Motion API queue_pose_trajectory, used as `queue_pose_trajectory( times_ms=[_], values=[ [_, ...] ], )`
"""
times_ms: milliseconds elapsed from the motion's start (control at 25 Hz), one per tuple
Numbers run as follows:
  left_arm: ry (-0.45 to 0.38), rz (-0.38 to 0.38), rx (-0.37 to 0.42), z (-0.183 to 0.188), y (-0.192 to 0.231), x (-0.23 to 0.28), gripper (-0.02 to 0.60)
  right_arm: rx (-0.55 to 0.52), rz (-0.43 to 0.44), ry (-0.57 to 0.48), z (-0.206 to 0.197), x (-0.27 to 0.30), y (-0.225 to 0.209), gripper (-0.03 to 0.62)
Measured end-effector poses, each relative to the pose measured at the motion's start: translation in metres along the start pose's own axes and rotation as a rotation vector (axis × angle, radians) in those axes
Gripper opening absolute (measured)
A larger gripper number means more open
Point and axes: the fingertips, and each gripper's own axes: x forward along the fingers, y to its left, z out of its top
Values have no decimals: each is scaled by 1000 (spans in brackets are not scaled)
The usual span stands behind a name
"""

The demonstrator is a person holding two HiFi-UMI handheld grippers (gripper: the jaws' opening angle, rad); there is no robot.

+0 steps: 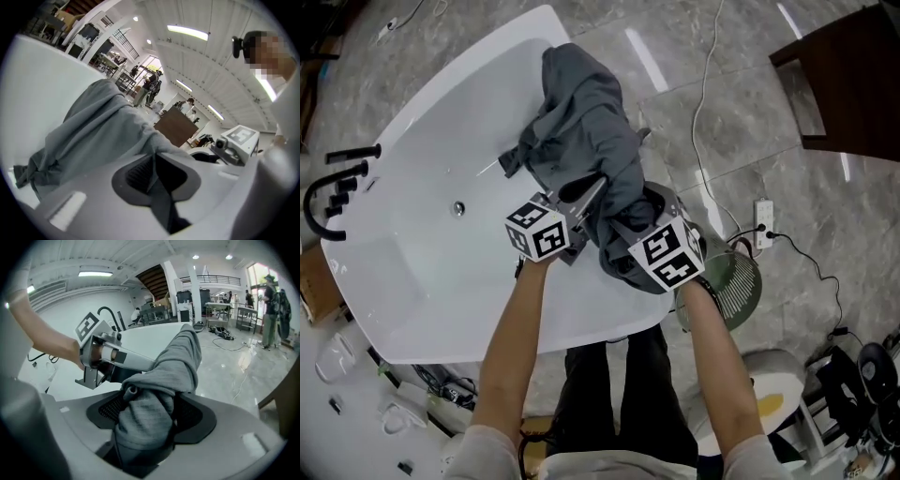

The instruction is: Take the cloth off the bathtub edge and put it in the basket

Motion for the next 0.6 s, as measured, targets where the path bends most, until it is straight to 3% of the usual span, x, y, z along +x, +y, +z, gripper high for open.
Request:
queue_pose_trajectory(
  times_ms=[80, 240, 360, 400, 440, 600],
  values=[
    [30, 13, 53, -1, -7, -2, 81, 34, -57, -13, 1, -5, -1, 289],
    [63, -53, 146, 2, -34, -9, 81, 130, -170, -55, 1, -18, 1, 224],
    [52, -85, 180, 12, -45, -23, 83, 142, -241, -108, 15, -37, 4, 175],
    [50, -91, 191, 15, -47, -29, 83, 138, -255, -123, 19, -44, 7, 66],
    [53, -95, 209, 16, -50, -36, 83, 132, -266, -131, 22, -48, 11, 38],
    [61, -98, 265, 14, -57, -69, 89, 152, -321, -199, 34, -81, 27, 37]
  ],
)
